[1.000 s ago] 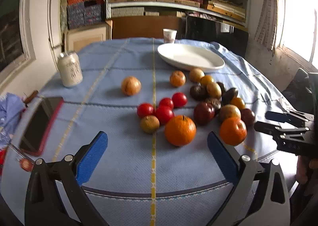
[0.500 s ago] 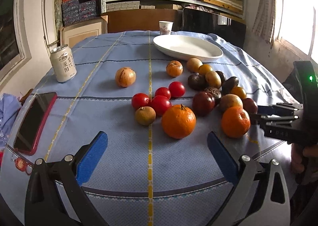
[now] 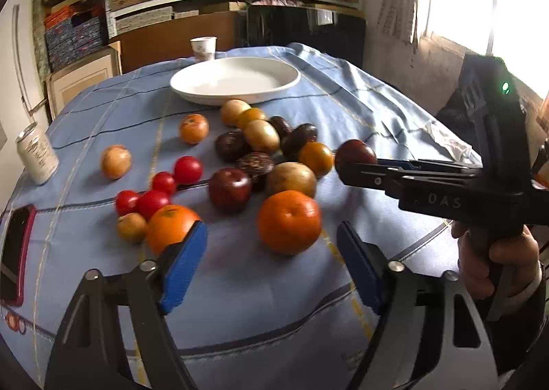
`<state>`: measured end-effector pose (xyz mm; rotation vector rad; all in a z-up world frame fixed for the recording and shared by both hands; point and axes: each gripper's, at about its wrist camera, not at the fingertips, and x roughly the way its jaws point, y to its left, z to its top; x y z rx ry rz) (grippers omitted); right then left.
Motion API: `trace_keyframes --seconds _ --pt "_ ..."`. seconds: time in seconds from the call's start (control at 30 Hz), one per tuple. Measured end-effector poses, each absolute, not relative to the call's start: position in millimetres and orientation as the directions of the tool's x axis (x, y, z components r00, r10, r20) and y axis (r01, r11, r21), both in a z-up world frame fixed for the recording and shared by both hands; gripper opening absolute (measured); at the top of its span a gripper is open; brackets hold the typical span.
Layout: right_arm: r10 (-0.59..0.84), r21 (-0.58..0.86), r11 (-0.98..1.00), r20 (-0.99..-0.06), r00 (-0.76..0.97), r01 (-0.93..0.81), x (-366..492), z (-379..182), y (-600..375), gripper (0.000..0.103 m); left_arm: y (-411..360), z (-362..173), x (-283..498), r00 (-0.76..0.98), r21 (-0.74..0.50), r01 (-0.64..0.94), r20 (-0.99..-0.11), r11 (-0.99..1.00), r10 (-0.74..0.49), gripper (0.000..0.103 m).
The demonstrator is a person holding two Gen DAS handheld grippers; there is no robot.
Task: Organize fruits
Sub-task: 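Grasp the large orange with the left tool while the right tool grasps a dark red plum, then carry the orange and plum to the white plate and release both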
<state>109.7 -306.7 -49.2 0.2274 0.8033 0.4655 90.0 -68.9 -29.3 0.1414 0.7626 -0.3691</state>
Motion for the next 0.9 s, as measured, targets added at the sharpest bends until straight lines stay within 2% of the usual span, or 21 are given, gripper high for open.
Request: trace_keyframes --seconds 0.6,0.9 --pt "0.538 0.42 0.841 -0.588 0.605 -0.34 106.1 -47.9 -318.0 0.038 -90.4 -49.4 122.0 0.545 -0.031 0.392 -0.797 0.919 -0.259 0.047" --pt "0.512 0.397 0.858 -0.617 0.598 -0.325 108.2 -50.0 -314.7 0.038 -78.2 -44.9 122.0 0.533 -0.115 0.388 -0.781 0.914 -0.324 0.047"
